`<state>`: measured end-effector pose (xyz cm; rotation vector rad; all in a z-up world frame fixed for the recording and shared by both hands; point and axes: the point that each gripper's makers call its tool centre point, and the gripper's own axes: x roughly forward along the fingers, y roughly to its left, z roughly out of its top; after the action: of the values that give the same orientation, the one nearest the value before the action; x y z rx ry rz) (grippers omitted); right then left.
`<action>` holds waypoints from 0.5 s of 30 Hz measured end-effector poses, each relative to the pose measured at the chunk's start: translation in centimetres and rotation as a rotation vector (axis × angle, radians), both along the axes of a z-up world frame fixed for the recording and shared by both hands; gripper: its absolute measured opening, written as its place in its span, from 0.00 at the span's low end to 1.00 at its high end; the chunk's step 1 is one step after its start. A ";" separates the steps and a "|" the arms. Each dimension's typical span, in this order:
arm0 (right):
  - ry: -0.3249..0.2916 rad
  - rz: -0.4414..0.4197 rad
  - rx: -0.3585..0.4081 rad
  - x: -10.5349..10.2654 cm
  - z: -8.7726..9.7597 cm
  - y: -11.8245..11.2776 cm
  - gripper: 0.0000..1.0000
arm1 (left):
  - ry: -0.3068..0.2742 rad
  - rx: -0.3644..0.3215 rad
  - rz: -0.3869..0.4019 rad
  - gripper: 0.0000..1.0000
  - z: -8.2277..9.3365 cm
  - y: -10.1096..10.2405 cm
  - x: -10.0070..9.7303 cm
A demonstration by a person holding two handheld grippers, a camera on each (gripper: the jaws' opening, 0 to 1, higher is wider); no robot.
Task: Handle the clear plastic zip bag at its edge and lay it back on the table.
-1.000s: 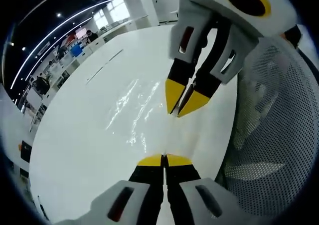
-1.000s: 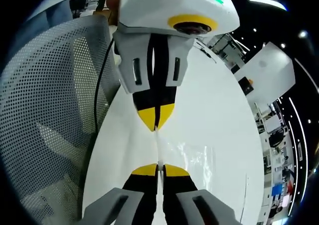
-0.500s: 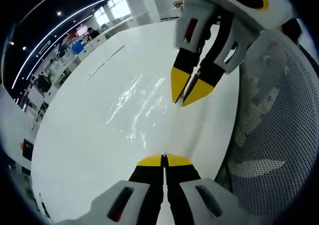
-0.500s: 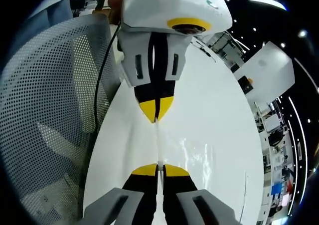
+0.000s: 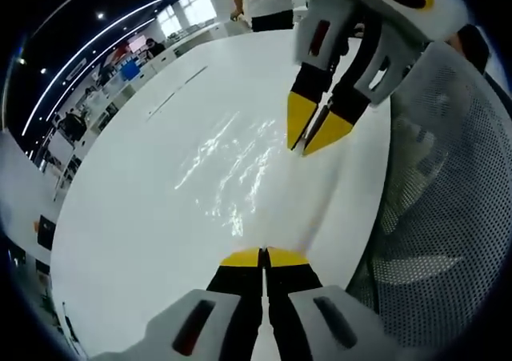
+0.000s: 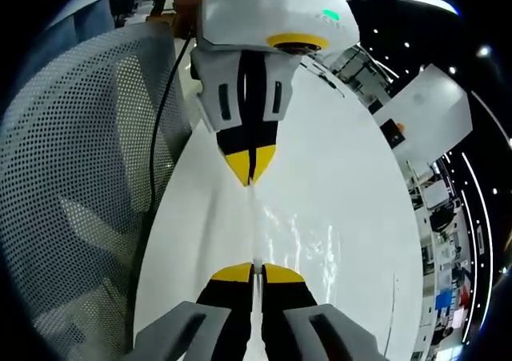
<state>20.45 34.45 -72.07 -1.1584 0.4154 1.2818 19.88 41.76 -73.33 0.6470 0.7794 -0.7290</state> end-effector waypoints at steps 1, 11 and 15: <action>0.000 -0.001 -0.001 0.0 0.0 0.0 0.00 | 0.000 0.000 0.002 0.00 -0.1 0.1 0.0; 0.000 -0.007 -0.005 0.0 -0.1 -0.2 0.00 | 0.006 0.010 0.016 0.00 -0.2 0.7 -0.2; 0.005 -0.012 -0.003 0.1 -0.1 -0.3 0.00 | 0.009 0.010 0.024 0.00 -0.3 0.9 -0.2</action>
<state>20.51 34.13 -72.18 -1.1543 0.4277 1.2739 19.64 42.70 -73.62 0.6430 0.7984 -0.7074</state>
